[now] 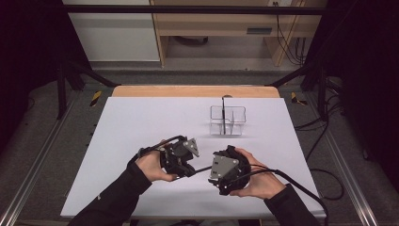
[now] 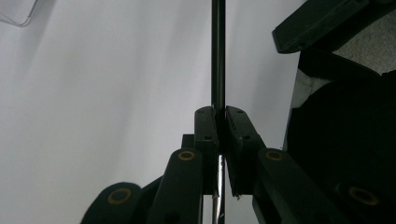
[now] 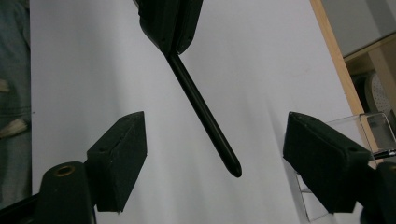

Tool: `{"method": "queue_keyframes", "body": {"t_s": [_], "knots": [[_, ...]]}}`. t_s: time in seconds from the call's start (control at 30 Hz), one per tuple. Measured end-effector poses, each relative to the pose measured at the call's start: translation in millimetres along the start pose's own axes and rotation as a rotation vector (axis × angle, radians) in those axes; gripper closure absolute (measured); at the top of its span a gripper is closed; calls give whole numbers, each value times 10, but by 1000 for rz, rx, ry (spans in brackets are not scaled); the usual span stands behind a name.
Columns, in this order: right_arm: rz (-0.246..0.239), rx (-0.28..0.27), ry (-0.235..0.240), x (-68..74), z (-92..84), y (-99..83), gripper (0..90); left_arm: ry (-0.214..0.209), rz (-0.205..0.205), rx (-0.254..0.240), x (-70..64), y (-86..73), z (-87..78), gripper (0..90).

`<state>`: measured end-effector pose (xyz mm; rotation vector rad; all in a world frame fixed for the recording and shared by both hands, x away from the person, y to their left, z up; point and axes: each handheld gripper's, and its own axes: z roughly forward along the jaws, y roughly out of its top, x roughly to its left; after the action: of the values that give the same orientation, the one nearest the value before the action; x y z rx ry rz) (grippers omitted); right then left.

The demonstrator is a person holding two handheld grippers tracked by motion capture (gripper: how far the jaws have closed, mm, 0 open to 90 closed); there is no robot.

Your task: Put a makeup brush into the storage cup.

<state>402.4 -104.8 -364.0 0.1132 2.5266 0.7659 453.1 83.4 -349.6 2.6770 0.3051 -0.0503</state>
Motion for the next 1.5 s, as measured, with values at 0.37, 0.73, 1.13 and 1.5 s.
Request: {"method": "queue_keyframes", "body": {"t_s": [0.37,0.73,1.13,1.5], "knots": [[-110,32,-12,46,62,66,339,-19,-4,8,20,21,19,840],[-190,57,-2,85,138,103,466,-38,-14,17,22,51,23,840],[-240,63,5,104,162,127,650,-47,-11,25,17,66,29,840],[-277,101,16,137,192,125,779,-57,-16,13,-10,81,48,840]]}}
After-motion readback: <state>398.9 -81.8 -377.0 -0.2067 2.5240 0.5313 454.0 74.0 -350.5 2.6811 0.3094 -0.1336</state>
